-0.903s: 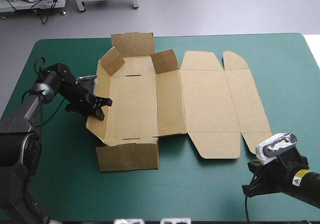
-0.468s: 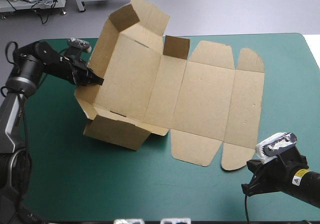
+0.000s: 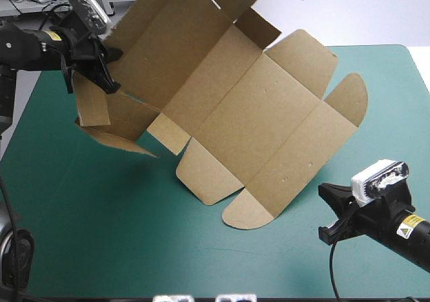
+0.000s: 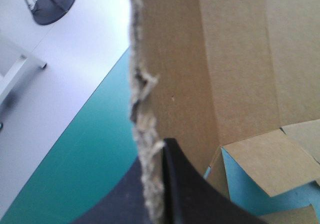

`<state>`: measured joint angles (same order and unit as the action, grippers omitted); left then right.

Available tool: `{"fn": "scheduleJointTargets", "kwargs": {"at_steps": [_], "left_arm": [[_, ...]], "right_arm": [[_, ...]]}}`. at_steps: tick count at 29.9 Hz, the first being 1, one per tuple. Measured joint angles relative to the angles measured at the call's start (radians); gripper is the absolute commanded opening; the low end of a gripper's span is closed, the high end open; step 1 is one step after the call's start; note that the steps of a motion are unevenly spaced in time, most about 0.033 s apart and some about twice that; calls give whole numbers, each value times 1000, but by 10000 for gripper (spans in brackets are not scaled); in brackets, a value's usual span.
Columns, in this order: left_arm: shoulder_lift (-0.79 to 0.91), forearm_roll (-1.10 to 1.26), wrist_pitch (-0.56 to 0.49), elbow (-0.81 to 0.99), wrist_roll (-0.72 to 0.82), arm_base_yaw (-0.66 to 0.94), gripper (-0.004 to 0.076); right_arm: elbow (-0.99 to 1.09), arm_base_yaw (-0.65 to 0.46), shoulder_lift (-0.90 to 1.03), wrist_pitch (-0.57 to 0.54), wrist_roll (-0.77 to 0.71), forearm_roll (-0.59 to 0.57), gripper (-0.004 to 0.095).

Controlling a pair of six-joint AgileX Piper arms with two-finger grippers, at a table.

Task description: Fold the box

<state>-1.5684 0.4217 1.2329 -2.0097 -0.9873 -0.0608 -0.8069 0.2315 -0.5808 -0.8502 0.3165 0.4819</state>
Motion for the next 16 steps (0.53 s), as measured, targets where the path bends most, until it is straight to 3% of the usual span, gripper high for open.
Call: {"fn": "scheduleJointTargets", "kwargs": {"at_steps": [7,16], "left_arm": [[2,-297,16,34,-77,-259,-10],[14,-672,6,130,65,-583,-10]], "right_arm": [[-109,0,-7,34,51,-9,-18],[-193,0,-80,72,58,-89,-18]]}}
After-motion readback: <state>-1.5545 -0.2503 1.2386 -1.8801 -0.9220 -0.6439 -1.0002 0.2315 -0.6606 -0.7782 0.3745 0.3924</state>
